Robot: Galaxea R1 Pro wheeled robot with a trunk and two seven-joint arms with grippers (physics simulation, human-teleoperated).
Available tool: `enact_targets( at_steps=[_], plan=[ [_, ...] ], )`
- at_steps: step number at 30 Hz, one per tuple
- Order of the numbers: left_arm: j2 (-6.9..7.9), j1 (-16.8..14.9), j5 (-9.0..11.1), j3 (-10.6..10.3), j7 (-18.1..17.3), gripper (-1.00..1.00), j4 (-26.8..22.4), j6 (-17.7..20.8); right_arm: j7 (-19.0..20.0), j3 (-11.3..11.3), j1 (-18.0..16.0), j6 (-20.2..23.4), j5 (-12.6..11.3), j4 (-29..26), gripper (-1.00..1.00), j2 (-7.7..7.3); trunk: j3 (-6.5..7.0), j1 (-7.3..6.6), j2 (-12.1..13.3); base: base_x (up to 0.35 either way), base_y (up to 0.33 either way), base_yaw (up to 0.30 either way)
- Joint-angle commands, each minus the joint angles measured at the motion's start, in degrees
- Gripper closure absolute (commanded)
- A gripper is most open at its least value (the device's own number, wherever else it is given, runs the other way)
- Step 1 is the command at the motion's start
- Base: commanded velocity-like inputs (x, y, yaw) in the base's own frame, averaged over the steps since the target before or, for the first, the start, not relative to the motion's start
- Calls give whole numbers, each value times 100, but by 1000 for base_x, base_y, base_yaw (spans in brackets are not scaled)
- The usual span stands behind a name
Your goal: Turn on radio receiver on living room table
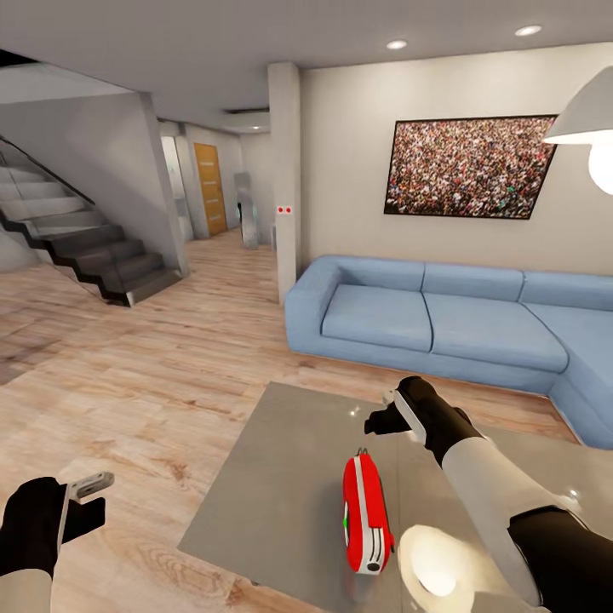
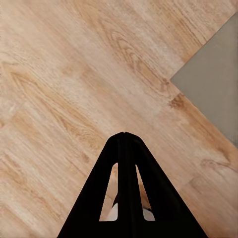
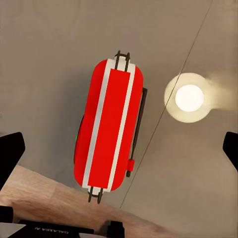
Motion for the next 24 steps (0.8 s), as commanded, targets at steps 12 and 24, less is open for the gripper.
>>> enact_targets(
  at_steps=[12,24],
  plan=[
    [-1,0,0,0,0,100,-3,0,3,10,0,9,0,0,-100,0,211,-264,483,0,0,0],
    [-7,0,0,-1,0,100,-3,0,1,0,0,17,0,0,-100,0,324,-528,964,0,0,0]
  ],
)
